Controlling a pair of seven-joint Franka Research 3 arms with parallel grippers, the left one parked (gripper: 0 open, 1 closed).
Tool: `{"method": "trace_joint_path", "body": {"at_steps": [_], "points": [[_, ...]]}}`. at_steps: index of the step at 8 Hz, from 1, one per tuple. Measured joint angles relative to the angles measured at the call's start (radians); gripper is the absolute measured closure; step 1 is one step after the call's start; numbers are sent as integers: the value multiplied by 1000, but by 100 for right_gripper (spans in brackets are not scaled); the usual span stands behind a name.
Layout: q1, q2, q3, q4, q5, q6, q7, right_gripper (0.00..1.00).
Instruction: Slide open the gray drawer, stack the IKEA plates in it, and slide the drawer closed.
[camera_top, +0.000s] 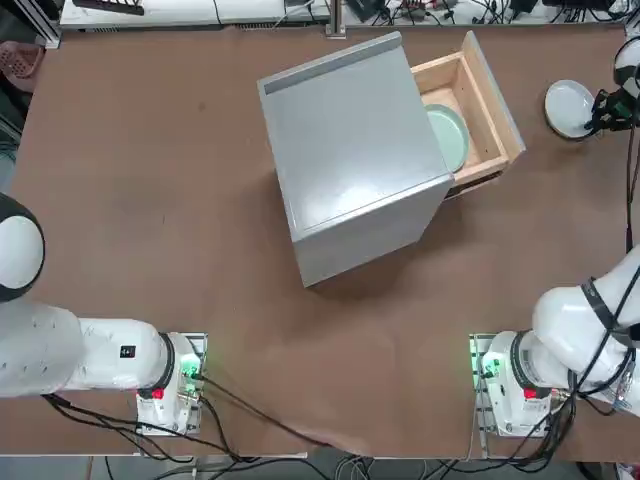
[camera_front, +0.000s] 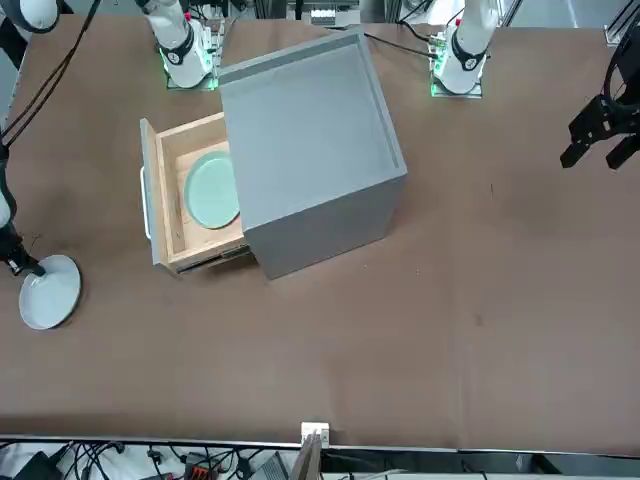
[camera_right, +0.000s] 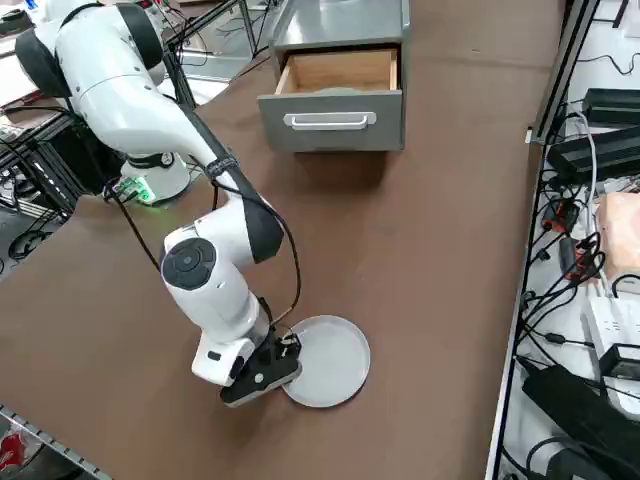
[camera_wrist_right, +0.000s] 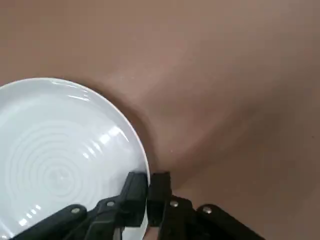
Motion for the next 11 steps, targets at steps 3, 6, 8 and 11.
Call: {"method": "trace_joint_path", "body": {"at_steps": [3, 6, 8, 11], "points": [[-95, -17, 115, 11, 1, -32, -67, 100], [-307, -83, 351, 50, 1, -275, -228, 100], [-478, -108, 570, 84, 2, -456, -298, 100], [-659, -144, 896, 109, 1, -638, -309, 100]]}}
